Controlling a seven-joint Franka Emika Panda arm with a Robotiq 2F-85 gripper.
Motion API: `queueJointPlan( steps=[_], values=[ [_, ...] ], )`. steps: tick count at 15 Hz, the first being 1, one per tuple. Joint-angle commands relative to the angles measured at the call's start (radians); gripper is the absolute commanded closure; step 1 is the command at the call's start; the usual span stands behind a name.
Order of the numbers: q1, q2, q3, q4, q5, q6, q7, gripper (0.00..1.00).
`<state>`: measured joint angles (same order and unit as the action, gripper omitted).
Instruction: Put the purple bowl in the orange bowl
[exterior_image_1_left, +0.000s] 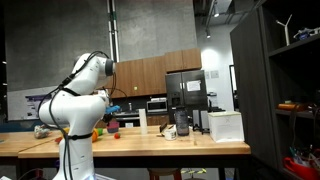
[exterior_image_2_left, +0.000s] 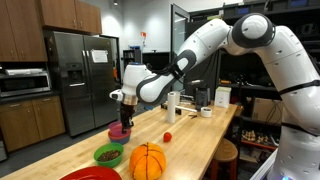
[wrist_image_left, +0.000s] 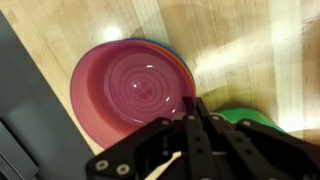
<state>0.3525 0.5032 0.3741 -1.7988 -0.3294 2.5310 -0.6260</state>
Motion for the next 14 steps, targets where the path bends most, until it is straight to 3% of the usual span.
queueJointPlan(
  steps=[1,5,11,14],
  values=[
    [0.015,0.009,-0.008,0.024,0.001,-0.032,-0.009,0.71],
    [0.02,0.0,-0.004,0.015,0.003,-0.026,-0.006,0.49],
    [0.01,-0.048,-0.002,-0.014,0.029,-0.026,0.031,0.07],
    [0.007,-0.073,-0.013,-0.017,0.057,-0.048,0.103,0.0]
  ],
)
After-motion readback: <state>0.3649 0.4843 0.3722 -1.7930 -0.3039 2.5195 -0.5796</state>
